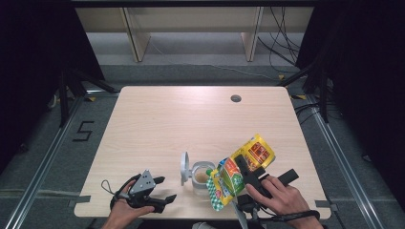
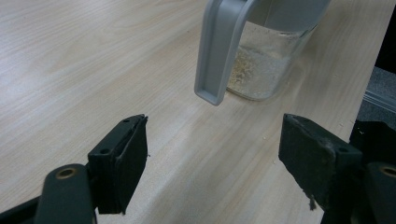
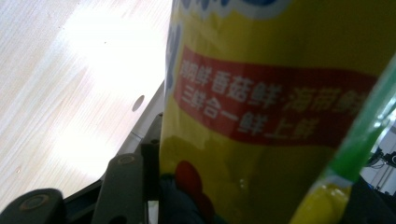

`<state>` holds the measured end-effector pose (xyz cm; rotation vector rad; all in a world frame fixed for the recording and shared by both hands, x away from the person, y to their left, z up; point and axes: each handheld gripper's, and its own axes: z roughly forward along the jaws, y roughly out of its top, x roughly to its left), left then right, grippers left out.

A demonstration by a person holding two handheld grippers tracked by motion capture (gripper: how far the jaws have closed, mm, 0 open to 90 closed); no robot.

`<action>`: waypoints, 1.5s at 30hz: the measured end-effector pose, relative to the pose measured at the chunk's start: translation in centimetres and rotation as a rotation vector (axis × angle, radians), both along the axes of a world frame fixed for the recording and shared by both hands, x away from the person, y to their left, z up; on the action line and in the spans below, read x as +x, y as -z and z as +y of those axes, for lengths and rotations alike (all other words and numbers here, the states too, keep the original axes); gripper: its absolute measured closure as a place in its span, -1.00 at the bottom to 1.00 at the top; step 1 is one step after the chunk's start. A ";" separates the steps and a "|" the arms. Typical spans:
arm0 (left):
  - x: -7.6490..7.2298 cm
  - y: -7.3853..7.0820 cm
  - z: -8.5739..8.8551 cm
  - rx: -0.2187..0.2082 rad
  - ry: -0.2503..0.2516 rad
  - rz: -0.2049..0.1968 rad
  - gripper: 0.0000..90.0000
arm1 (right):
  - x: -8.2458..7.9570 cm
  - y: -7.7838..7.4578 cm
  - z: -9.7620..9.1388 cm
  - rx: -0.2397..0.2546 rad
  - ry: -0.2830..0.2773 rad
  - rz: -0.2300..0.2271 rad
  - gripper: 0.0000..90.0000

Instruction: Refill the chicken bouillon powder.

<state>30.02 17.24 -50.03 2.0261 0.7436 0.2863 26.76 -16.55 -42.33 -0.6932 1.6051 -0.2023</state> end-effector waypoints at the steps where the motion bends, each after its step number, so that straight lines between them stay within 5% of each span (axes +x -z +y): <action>1: 0.0 0.0 0.0 -0.005 -0.001 0.002 -0.48 | 0.0 0.0 0.0 -0.002 0.005 0.012 0.13; 45: 0.1 0.0 0.0 -0.008 0.011 -0.014 -0.48 | 0.2 -0.2 -0.2 -0.007 0.001 -0.004 0.13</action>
